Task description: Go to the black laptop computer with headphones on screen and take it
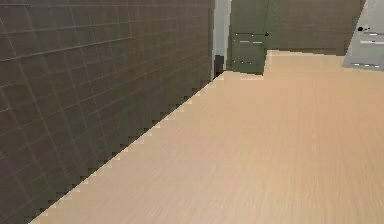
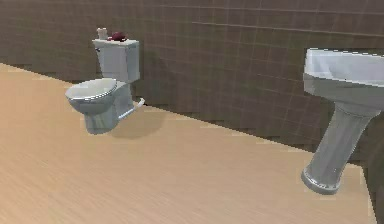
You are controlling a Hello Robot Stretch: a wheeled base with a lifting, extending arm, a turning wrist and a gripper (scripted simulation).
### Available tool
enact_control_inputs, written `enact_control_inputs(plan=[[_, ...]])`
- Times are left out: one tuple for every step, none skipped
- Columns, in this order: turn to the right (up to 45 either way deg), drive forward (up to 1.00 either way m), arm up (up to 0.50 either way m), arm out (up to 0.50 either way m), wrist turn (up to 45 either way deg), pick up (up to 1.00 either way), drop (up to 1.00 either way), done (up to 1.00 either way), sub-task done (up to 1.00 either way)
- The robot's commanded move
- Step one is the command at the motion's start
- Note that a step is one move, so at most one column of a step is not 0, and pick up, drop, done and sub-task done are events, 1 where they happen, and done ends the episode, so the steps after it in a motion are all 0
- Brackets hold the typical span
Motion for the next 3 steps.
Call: enact_control_inputs(plan=[[15.0,0.0,0.0,0.0,0.0,0.0,0.0,0.0,0.0],[0.0,0.4,0.0,0.0,0.0,0.0,0.0,0.0,0.0],[-45.0,0.0,0.0,0.0,0.0,0.0,0.0,0.0,0.0]])
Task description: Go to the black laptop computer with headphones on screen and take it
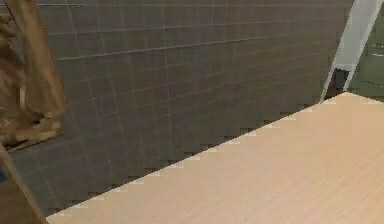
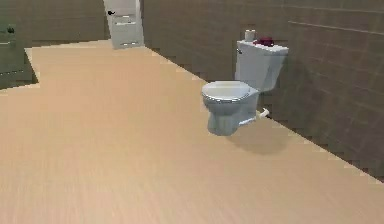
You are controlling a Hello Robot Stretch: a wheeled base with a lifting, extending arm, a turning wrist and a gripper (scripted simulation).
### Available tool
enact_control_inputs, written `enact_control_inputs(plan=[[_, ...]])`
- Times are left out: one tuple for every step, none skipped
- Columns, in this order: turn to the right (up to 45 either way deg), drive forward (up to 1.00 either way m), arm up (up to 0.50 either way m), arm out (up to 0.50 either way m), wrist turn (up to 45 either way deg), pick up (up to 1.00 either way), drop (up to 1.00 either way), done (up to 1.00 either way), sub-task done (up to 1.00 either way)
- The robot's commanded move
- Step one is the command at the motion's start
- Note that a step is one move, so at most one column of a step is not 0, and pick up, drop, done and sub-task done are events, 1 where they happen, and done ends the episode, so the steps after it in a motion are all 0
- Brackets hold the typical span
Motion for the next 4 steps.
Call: enact_control_inputs(plan=[[-39.0,0.0,0.0,0.0,0.0,0.0,0.0,0.0,0.0],[-3.0,0.0,0.0,0.0,0.0,0.0,0.0,0.0,0.0],[0.0,0.5,0.0,0.0,0.0,0.0,0.0,0.0,0.0],[-45.0,0.0,0.0,0.0,0.0,0.0,0.0,0.0,0.0]])
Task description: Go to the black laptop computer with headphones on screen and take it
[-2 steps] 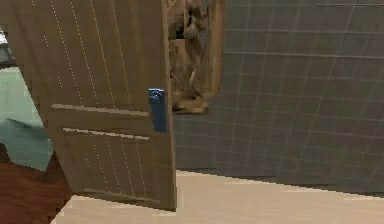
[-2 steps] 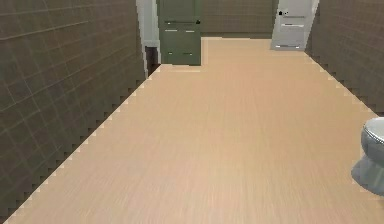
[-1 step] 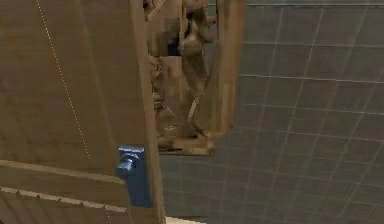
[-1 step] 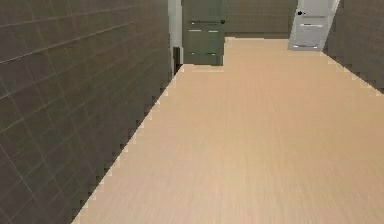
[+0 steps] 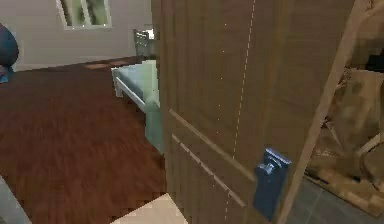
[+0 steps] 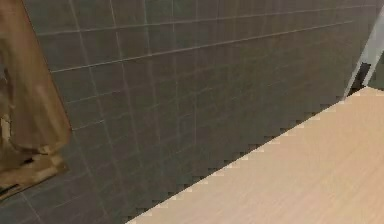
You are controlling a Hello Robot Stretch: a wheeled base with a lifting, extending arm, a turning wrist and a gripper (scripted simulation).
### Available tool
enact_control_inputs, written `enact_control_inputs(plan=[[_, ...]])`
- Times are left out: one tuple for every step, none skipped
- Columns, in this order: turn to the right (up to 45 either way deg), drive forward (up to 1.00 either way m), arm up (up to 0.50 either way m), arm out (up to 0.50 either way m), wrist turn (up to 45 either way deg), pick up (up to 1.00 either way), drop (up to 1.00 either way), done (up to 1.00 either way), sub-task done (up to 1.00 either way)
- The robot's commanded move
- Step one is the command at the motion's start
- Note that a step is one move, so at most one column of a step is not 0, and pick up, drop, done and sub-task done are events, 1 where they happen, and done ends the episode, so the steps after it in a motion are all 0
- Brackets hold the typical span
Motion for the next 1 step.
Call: enact_control_inputs(plan=[[-33.0,0.0,0.0,0.0,0.0,0.0,0.0,0.0,0.0]])
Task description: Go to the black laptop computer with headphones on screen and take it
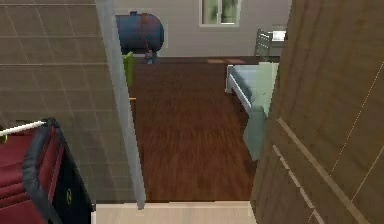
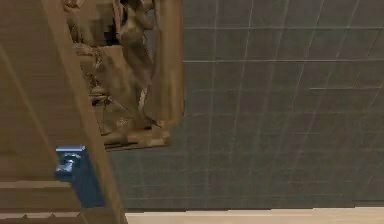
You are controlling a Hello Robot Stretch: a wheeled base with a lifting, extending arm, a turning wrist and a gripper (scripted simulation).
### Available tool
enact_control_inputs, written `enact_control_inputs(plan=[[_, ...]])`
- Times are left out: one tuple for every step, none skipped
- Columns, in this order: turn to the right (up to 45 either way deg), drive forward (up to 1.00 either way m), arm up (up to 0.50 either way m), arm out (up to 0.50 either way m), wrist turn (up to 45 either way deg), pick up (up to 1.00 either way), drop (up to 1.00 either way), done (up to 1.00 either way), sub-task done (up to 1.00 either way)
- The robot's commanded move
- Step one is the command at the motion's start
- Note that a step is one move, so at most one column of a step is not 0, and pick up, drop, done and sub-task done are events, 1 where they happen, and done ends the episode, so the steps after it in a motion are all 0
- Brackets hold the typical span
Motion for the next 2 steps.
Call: enact_control_inputs(plan=[[0.0,1.0,0.0,0.0,0.0,0.0,0.0,0.0,0.0],[-6.0,0.0,0.0,0.0,0.0,0.0,0.0,0.0,0.0]])
